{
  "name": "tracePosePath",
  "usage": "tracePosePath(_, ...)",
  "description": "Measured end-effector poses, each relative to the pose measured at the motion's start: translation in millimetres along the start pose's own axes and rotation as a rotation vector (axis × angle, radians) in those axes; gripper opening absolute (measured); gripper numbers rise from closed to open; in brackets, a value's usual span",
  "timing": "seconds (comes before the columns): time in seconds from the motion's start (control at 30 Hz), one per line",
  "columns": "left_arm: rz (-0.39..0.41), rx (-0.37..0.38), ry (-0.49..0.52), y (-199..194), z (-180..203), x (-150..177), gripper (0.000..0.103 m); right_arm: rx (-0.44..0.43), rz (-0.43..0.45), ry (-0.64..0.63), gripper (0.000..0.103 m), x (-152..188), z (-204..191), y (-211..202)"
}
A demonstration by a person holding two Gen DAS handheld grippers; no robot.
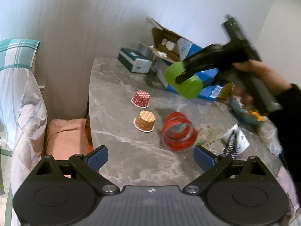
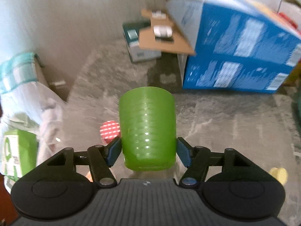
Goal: Flip cup upright
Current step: 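Lift the green cup off the table with the right gripper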
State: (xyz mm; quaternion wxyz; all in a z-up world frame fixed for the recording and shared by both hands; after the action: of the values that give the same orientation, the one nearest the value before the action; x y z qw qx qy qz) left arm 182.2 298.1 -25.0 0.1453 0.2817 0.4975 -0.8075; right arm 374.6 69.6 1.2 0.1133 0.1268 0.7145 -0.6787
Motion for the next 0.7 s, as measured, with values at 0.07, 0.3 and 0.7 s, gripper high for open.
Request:
tracePosePath(0.07,0.011,0.011,0.006,-6.2,4.3,4.0,0.099,-0.013,0.041,-0.009,0.065,19.4,1.3,-32.4)
tracePosePath(0.3,0.018,0.065,0.037,-25.5,23.5,31.3,0.099,-0.046,0.181,0.047,0.065,129.3,28.9,-115.7)
tracePosePath(0.7,-0.004,0.077,0.075,-38.9,53.8,65.4,0.099,-0.15,0.164,0.245,0.065,276.7,52.5,-61.6)
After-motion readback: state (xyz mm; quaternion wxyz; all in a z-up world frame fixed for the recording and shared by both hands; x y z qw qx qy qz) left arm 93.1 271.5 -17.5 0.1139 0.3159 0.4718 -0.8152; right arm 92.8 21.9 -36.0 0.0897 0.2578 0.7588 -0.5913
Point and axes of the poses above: each gripper's, at about its wrist camera, not at the fingertips, and y roughly the way its jaws point, z to its right, x to its underside, the point moved 3 cm from there along y, roughly the way its jaws point, and after that the axes turned 12 degrees about -z, right-handed, at the moved point
